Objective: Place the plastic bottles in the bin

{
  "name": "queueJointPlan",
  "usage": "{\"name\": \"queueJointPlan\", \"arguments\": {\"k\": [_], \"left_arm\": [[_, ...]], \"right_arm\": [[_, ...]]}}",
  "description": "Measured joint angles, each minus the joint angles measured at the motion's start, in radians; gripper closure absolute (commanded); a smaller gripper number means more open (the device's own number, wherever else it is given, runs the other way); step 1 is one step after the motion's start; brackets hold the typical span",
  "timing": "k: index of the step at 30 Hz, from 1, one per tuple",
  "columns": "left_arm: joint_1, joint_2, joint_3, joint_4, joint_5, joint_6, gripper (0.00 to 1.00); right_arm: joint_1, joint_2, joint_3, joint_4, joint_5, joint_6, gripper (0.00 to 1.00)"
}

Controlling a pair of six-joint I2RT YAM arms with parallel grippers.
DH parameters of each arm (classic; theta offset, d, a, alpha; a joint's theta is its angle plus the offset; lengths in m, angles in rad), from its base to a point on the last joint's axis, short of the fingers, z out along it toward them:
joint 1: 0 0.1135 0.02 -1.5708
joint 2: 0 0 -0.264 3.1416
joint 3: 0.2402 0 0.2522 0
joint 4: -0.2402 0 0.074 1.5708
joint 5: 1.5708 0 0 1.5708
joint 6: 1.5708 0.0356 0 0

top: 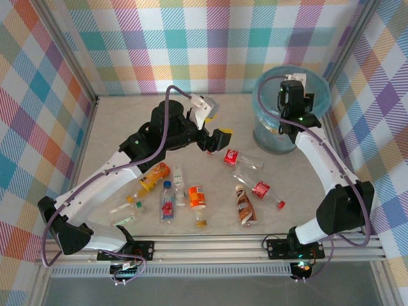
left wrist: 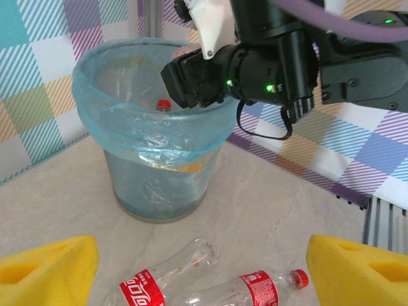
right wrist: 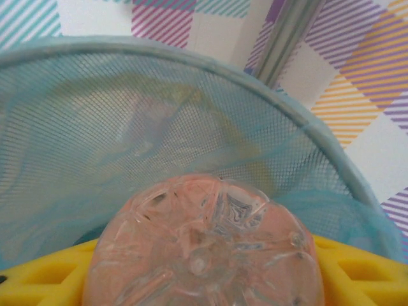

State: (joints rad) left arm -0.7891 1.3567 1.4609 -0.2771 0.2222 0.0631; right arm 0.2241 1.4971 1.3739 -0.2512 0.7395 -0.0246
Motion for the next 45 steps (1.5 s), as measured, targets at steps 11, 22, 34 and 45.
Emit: {"name": "queueJointPlan", "arguments": {"k": [11,22,34,45], "left_arm": [[0.014,0.0,-0.001,0.022,0.0,-0.015,0.15],[0.023,0.01,-0.001,0.021,0.0,-0.024,0.15],[0.034,0.05,0.059,-0.089,-0.063,-0.068,0.17],[0.122,0.085,0.173,-0.43,-0.23,-0.243,0.17]], "right_arm": [[-0.035,0.089,0.001,0.027,0.002,0.047,0.28],[-0.042,0.069,0.049,-0.026,-0.006,0.101,0.2],[-0.042,-0.06,0.131,-0.127,-0.122,0.171,0.26],[0.08,-0.196,0.196,-0.222,-0.245,0.227,0.31]]}}
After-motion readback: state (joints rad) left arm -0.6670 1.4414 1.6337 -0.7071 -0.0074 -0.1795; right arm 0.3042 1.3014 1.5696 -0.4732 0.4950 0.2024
